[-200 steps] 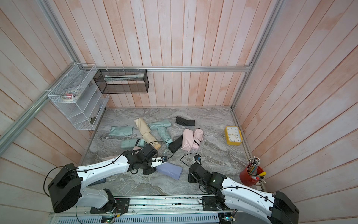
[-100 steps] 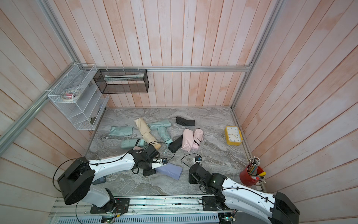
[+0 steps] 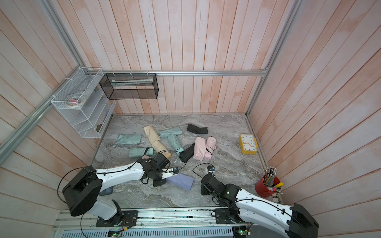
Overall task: Take umbrellas out of sleeves
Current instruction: Take out the umbrella from the umbrella sleeve.
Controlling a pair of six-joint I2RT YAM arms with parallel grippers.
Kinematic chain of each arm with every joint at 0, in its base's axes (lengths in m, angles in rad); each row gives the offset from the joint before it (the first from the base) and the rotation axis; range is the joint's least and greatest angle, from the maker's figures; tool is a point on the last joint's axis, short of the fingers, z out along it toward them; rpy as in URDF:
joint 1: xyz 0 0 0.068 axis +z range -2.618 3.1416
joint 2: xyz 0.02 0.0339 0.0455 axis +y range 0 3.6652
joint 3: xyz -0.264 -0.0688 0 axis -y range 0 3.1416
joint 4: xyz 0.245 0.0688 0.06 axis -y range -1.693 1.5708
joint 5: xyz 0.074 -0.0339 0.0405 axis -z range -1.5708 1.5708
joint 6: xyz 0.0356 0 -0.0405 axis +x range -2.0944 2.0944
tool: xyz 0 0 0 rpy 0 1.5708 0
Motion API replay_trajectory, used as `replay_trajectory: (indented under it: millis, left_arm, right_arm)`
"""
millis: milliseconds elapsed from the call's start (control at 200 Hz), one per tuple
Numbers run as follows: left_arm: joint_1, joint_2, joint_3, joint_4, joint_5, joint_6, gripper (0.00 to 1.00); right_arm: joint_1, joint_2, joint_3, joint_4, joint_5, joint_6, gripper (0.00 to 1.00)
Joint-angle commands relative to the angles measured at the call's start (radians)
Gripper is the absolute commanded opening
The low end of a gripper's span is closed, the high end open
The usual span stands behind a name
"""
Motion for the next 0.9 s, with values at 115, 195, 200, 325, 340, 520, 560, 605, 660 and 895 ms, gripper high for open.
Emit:
replay_trajectory:
  millis: [115,195,200,325,340,520,560,605,660,895]
  left_arm:
    - [0.026,-0.002,0.038,0.009,-0.001,-0.036,0.00]
    - [0.036,0.001,0.044,0.028,-0.004,-0.065,0.00]
    - [0.036,0.001,0.044,0.030,-0.005,-0.068,0.00]
    - [0.047,0.014,0.048,0.085,-0.048,-0.144,0.00]
    - [0.048,0.017,0.051,0.087,-0.052,-0.151,0.00]
    - [0.051,0.060,0.079,0.072,-0.074,-0.190,0.00]
    - [0.051,0.068,0.084,0.056,-0.066,-0.181,0.00]
    - [0.052,0.069,0.084,0.049,-0.060,-0.172,0.00]
    - [0.051,0.065,0.081,0.043,-0.051,-0.165,0.00]
    - [0.051,0.031,0.069,0.035,-0.064,-0.149,0.00]
  right_arm:
    - [-0.006,0.004,-0.011,0.017,-0.063,-0.025,0.06]
    - [-0.002,0.029,-0.010,0.053,-0.123,-0.066,0.06]
    - [-0.002,0.031,-0.010,0.057,-0.127,-0.068,0.06]
    - [0.029,0.060,-0.010,0.112,-0.170,-0.084,0.06]
    - [0.034,0.064,-0.010,0.116,-0.173,-0.084,0.05]
    - [0.064,0.108,0.007,0.140,-0.181,-0.084,0.05]
    - [0.065,0.115,0.010,0.140,-0.182,-0.084,0.05]
    - [0.068,0.119,0.012,0.139,-0.180,-0.085,0.05]
    - [0.068,0.119,0.015,0.133,-0.176,-0.083,0.05]
    - [0.068,0.108,0.010,0.116,-0.177,-0.074,0.05]
